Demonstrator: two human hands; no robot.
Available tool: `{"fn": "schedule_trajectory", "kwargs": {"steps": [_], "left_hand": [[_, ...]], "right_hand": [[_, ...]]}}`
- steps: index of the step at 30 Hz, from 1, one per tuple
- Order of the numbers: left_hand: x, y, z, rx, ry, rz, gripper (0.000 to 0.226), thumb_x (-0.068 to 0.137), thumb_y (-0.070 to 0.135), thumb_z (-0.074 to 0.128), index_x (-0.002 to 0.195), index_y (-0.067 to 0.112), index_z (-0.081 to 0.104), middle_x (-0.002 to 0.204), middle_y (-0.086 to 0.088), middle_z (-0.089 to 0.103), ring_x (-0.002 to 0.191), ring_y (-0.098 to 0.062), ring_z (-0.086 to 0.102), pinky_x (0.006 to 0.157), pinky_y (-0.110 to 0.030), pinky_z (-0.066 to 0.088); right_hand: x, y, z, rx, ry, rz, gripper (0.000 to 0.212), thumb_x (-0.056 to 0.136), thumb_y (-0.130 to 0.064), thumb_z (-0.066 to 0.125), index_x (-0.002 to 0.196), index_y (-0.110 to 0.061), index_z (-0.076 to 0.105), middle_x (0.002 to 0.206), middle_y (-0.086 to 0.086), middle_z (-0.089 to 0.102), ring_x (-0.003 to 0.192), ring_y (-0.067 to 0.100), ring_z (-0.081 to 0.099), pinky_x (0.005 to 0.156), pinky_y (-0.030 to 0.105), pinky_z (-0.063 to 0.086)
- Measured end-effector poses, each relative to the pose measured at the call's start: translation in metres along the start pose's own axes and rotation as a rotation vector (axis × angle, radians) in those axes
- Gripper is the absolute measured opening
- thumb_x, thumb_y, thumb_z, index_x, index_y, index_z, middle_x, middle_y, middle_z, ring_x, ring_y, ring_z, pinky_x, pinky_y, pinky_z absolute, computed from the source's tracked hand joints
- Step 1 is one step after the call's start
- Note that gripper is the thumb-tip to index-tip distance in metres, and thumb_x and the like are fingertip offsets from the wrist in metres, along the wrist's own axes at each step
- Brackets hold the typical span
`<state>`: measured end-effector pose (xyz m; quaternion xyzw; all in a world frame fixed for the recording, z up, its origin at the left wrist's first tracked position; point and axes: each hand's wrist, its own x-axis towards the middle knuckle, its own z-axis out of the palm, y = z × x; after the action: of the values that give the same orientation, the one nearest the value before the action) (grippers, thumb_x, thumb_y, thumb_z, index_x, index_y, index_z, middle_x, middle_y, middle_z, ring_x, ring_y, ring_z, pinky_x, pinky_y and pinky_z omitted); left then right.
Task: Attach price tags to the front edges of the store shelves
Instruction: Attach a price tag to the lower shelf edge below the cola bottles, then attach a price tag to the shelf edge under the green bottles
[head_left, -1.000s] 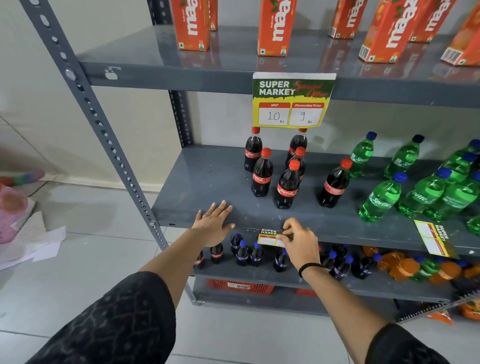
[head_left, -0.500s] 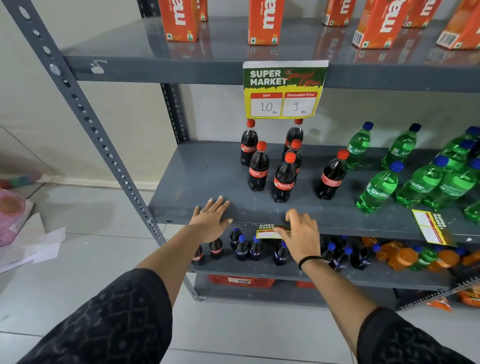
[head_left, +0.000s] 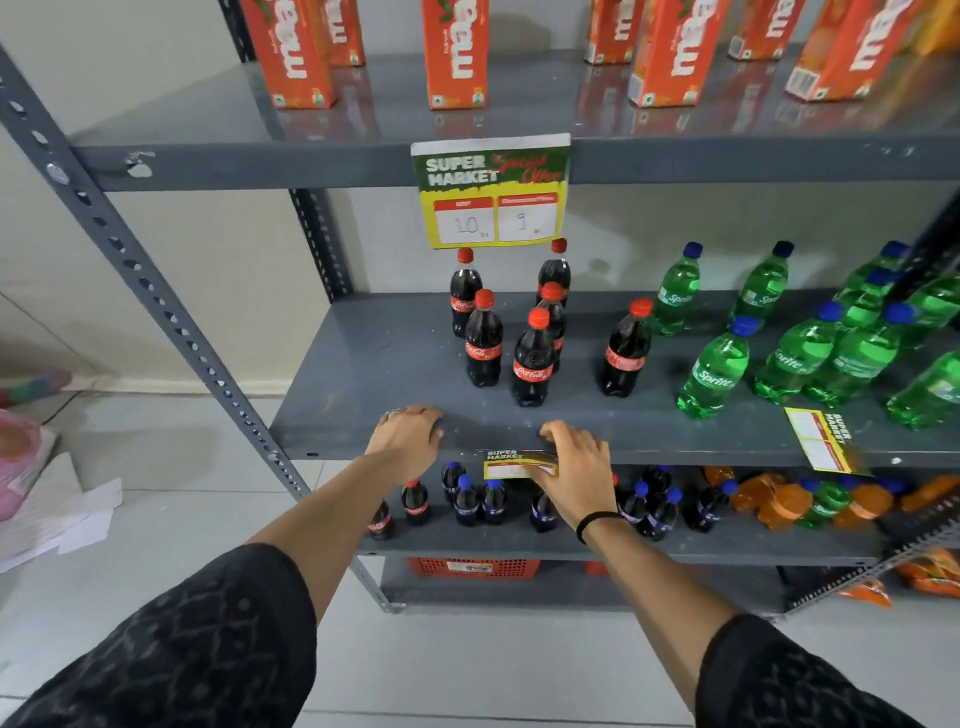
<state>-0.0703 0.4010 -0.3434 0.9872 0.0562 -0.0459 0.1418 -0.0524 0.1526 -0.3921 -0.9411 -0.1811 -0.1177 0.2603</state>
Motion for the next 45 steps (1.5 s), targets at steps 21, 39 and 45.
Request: {"fn": "schedule_trajectory", "kwargs": {"steps": [21,39,45], "left_hand": [[0.044,0.304,0.105,-0.129,0.0,0.252,0.039,0.097,0.022,0.043,0.133,0.009,0.047,0.147,-0.01,0.042,0.132,-0.031,0.038,0.108,-0.044,0.034],[0.052,0.308,0.105,-0.257,0.016,0.131,0.033,0.093,0.018,0.047,0.125,0.019,0.057,0.135,0.001,0.055,0.121,-0.025,0.05,0.102,-0.035,0.041],[0.054,0.312,0.101,-0.231,0.003,0.12,0.032,0.095,0.023,0.046,0.125,0.017,0.057,0.132,-0.002,0.057,0.118,-0.025,0.052,0.099,-0.034,0.041]], "right_hand": [[-0.008,0.296,-0.227,0.121,0.131,0.749,0.037,0.081,-0.039,0.073,0.085,-0.002,0.072,0.092,0.019,0.072,0.093,0.036,0.066,0.076,0.04,0.054],[0.021,0.291,-0.228,0.491,0.053,0.756,0.019,0.074,-0.02,0.079,0.067,-0.021,0.062,0.084,0.01,0.075,0.087,0.028,0.069,0.085,0.043,0.055],[-0.009,0.332,-0.264,0.53,0.057,0.604,0.024,0.069,-0.002,0.082,0.082,-0.012,0.064,0.087,0.012,0.072,0.076,0.019,0.066,0.077,0.036,0.056]]}}
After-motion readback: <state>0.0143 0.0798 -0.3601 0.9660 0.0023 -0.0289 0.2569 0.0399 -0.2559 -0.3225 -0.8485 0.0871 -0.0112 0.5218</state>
